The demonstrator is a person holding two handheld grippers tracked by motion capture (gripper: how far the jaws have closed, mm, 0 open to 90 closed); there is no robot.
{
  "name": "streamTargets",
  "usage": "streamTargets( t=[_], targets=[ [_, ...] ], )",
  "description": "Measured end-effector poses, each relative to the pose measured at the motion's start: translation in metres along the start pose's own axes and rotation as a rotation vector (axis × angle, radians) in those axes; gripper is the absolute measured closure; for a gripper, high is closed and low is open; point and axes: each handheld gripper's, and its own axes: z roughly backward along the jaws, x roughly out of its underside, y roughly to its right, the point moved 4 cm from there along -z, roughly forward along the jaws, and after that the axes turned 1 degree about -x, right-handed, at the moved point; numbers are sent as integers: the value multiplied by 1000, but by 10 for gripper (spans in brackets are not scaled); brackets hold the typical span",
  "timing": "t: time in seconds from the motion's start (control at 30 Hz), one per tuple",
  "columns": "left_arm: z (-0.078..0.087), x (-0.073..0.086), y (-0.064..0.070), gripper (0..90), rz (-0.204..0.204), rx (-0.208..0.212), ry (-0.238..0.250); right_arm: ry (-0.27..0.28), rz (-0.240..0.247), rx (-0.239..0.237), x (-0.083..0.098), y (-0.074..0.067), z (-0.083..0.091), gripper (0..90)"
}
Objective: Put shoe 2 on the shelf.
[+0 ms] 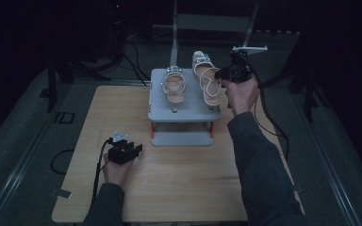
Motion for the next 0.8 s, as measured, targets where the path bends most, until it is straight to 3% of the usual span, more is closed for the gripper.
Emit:
streamTargets(
  t=[0.4,0.8],
  targets=[
    [0,0,0,558,-2,2,-1,-34,-16,-14,1,-16,-15,822],
    [0,0,0,558,-2,9,-3,-85,-53,18,-1,-21,-33,822]
  ],
)
